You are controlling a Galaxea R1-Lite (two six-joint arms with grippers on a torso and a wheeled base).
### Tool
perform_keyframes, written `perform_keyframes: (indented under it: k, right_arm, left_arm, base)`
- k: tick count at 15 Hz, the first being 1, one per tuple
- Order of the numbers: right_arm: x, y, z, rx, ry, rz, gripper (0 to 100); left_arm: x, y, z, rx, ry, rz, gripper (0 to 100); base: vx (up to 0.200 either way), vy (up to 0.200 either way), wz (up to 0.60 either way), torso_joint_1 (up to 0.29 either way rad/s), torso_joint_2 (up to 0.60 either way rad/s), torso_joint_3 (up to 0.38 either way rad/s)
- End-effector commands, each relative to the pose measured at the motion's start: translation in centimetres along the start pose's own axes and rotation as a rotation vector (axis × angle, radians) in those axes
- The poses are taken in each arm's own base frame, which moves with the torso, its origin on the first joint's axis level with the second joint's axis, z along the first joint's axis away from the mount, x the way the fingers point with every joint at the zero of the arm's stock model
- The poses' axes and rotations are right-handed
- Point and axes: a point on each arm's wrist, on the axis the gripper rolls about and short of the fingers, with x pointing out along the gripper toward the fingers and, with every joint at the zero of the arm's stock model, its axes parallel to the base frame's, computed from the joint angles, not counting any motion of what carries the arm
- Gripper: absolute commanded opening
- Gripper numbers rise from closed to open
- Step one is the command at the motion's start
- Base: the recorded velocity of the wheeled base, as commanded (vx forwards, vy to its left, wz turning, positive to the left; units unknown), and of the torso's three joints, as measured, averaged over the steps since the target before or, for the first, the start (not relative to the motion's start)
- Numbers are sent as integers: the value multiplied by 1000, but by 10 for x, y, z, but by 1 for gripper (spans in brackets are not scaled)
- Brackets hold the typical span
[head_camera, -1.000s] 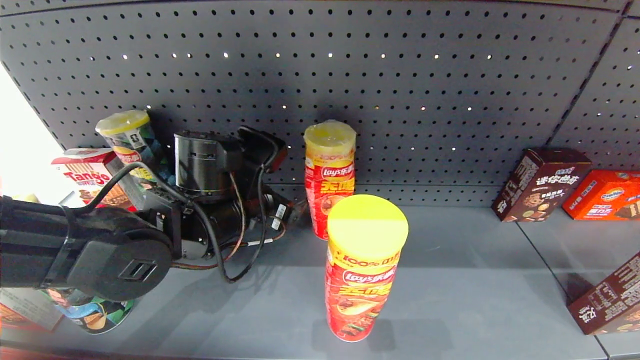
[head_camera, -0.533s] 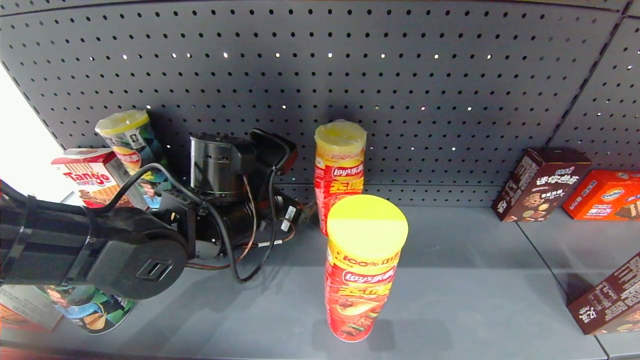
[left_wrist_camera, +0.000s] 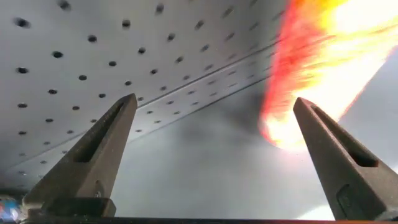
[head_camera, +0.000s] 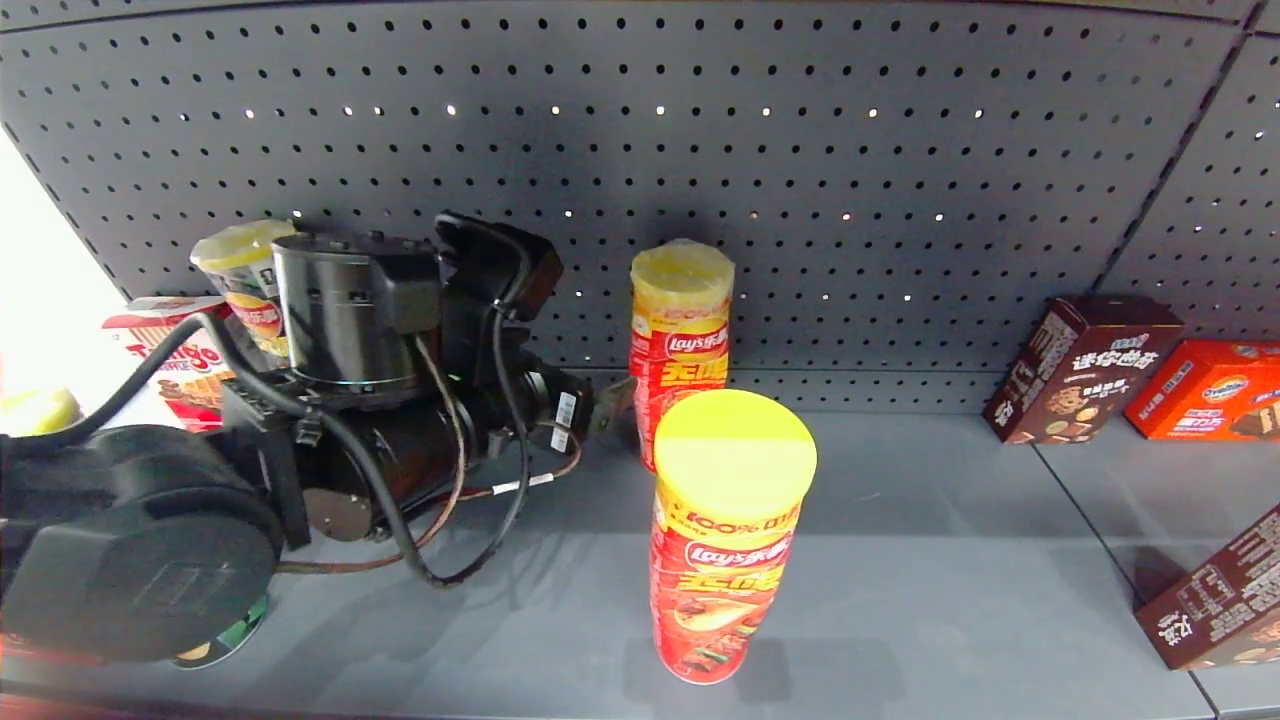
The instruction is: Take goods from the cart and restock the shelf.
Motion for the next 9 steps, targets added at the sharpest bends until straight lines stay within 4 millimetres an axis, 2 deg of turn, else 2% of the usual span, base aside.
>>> perform_keyframes:
  k: [1, 4, 9]
  right_arm:
    - [0, 0, 0, -1, 2, 0, 100]
    - [0, 0, 0, -1, 2, 0, 100]
    - [0, 0, 0, -1, 2, 0, 100]
  left_arm:
    - [-28, -6, 14, -31, -67, -37, 100]
    - [-77, -5, 4, -53, -144, -75, 100]
    - [-167, 14, -42, -53, -183, -105, 100]
  base:
    - [0, 0, 0, 0, 0, 0]
    - [0, 0, 0, 0, 0, 0]
    - [0, 0, 0, 0, 0, 0]
